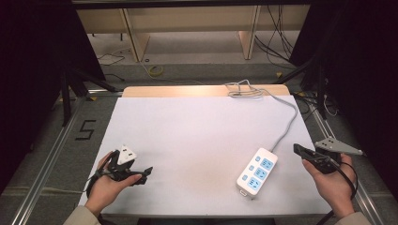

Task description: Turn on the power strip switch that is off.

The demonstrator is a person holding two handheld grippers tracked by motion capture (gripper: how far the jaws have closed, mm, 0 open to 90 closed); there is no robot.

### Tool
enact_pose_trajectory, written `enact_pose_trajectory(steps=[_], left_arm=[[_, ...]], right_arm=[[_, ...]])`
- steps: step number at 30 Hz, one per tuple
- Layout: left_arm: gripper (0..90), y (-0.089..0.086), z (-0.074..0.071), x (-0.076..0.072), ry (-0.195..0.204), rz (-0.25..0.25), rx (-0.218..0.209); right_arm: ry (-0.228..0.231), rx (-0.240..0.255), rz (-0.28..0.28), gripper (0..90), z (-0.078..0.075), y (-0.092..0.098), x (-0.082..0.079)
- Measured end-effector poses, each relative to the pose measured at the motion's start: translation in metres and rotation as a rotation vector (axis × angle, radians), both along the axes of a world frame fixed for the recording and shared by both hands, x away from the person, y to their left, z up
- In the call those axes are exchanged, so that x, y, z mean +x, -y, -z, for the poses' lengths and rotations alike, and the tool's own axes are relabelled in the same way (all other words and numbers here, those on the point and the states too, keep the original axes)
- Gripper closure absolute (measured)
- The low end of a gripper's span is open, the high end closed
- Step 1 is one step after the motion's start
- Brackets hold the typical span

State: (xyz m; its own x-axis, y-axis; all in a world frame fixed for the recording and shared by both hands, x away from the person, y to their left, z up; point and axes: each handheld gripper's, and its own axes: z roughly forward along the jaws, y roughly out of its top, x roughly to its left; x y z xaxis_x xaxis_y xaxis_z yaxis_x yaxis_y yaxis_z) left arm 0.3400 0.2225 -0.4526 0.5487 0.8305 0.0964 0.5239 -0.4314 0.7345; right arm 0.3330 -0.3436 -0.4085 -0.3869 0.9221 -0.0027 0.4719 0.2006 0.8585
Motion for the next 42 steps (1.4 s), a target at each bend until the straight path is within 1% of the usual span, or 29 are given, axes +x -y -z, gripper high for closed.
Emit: enact_pose_trajectory(steps=[11, 25, 42], left_arm=[[14.2, 0.000, 0.000, 0.000, 0.000, 0.000, 0.001], [14.3, 0.001, 0.000, 0.000, 0.000, 0.000, -0.001], [14.2, 0.001, 0.000, 0.000, -0.001, 0.001, 0.001]], right_arm=[[-0.012, -0.002, -0.021, 90.0, -0.002, -0.006, 0.001], [-0.033, -0.014, -0.067, 90.0, -0.006, -0.018, 0.002], [-0.045, -0.019, -0.095, 90.0, -0.008, -0.026, 0.004]])
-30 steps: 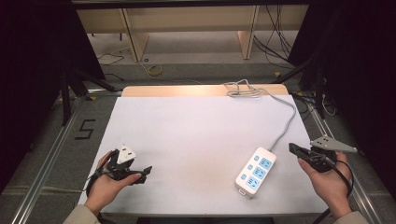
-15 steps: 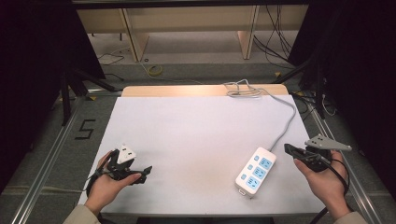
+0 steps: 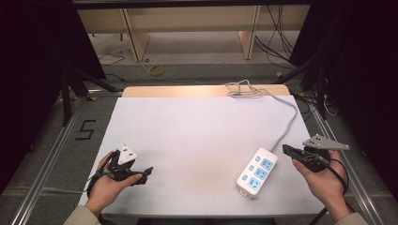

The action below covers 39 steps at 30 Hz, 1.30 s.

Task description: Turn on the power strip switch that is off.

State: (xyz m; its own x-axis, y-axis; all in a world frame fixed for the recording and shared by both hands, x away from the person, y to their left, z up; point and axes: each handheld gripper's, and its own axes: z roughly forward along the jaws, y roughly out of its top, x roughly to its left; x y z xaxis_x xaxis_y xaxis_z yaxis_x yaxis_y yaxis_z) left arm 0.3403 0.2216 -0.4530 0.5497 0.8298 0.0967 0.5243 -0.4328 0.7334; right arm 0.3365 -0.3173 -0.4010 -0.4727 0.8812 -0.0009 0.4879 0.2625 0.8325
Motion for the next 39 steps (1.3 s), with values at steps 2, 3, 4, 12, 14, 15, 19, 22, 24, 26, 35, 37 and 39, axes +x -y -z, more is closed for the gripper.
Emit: enact_pose_trajectory(steps=[2, 3, 4, 12, 14, 15, 19, 22, 24, 26, 35, 37, 39], left_arm=[[14.3, 0.000, 0.000, 0.000, 0.000, 0.001, -0.001], [14.3, 0.000, 0.000, 0.000, 0.001, 0.000, 0.000], [14.3, 0.000, 0.000, 0.000, 0.001, 0.001, -0.001], [14.3, 0.000, 0.000, 0.000, 0.000, 0.001, 0.000], [14.3, 0.000, 0.000, 0.000, 0.001, 0.001, -0.001], [14.2, 0.000, 0.000, 0.000, 0.000, 0.001, 0.000], [14.3, 0.000, 0.000, 0.000, 0.001, 0.002, -0.001], [14.3, 0.000, 0.000, 0.000, 0.000, 0.002, 0.000], [14.3, 0.000, 0.000, 0.000, 0.001, 0.002, 0.000], [14.2, 0.000, 0.000, 0.000, 0.000, 0.002, 0.000], [14.3, 0.001, 0.000, 0.000, 0.001, 0.006, 0.007], [14.2, 0.001, 0.000, 0.000, 0.002, 0.007, 0.006], [14.2, 0.001, 0.000, 0.000, 0.002, 0.006, 0.006]], right_arm=[[-0.004, 0.000, -0.006, 90.0, 0.000, -0.002, 0.001], [-0.006, 0.000, -0.010, 90.0, 0.000, -0.003, 0.001], [-0.006, 0.000, -0.010, 90.0, 0.000, -0.003, 0.001], [-0.012, -0.005, -0.024, 90.0, -0.001, -0.009, 0.003], [-0.014, -0.006, -0.028, 90.0, -0.001, -0.010, 0.003], [-0.015, -0.007, -0.030, 90.0, -0.001, -0.010, 0.003], [-0.017, -0.007, -0.033, 90.0, -0.002, -0.012, 0.003], [-0.016, -0.009, -0.037, 90.0, -0.002, -0.012, 0.004], [-0.018, -0.008, -0.039, 90.0, -0.002, -0.013, 0.004], [-0.021, -0.009, -0.038, 90.0, -0.002, -0.014, 0.004], [-0.032, -0.015, -0.053, 90.0, -0.003, -0.018, 0.006], [-0.035, -0.015, -0.054, 90.0, -0.003, -0.019, 0.007], [-0.036, -0.015, -0.055, 90.0, -0.003, -0.019, 0.007]])
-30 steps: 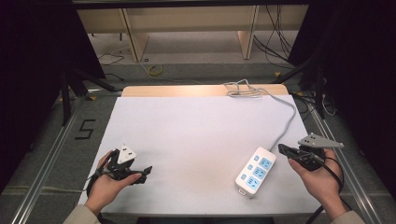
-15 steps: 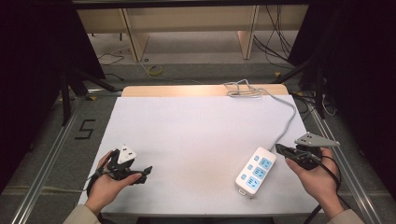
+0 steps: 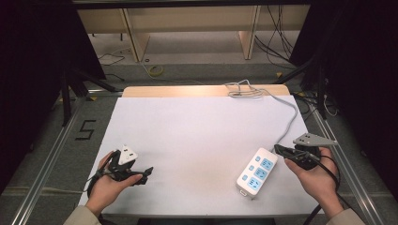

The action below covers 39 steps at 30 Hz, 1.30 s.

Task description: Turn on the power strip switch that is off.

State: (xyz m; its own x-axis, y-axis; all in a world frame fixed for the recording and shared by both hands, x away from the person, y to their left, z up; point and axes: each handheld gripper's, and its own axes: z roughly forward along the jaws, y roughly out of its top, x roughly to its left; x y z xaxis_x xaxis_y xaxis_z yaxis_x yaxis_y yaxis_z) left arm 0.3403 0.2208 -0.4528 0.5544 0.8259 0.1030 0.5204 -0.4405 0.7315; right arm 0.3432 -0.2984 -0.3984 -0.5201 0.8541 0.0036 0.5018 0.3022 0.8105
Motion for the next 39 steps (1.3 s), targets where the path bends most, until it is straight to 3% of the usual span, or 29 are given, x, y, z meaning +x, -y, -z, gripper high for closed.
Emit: enact_pose_trajectory(steps=[39], left_arm=[[14.3, 0.000, 0.000, 0.000, 0.001, 0.000, 0.000]], right_arm=[[-0.051, -0.034, -0.048, 90.0, 0.006, -0.015, 0.009]])
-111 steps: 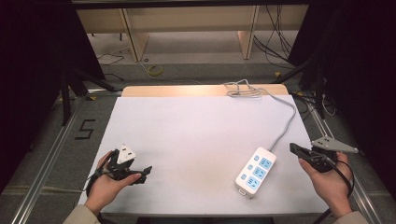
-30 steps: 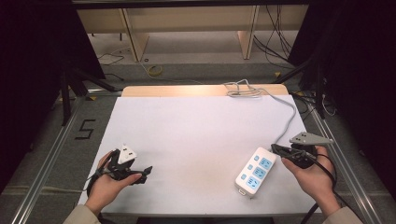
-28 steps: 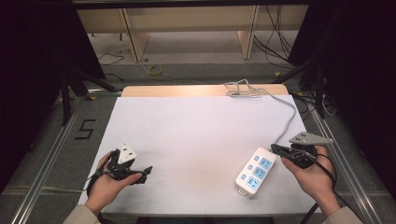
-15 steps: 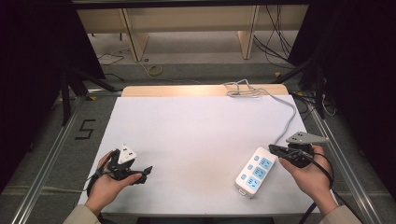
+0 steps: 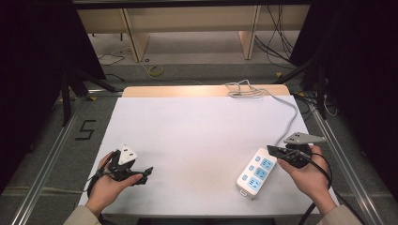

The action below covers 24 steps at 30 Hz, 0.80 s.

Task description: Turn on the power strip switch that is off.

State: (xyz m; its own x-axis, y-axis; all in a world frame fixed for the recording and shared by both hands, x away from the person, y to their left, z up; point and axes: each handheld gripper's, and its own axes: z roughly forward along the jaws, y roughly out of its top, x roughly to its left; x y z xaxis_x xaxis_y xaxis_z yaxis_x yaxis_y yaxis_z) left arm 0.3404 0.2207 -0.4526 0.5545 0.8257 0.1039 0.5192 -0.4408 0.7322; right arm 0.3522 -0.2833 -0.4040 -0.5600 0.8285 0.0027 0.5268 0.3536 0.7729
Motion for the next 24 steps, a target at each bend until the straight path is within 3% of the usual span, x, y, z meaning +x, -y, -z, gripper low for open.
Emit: enact_pose_trajectory(steps=[24], left_arm=[[14.3, 0.0002, 0.0002, 0.0001, -0.002, 0.001, -0.001]], right_arm=[[-0.037, -0.031, -0.018, 90.0, 0.0043, -0.0081, 0.0056]])
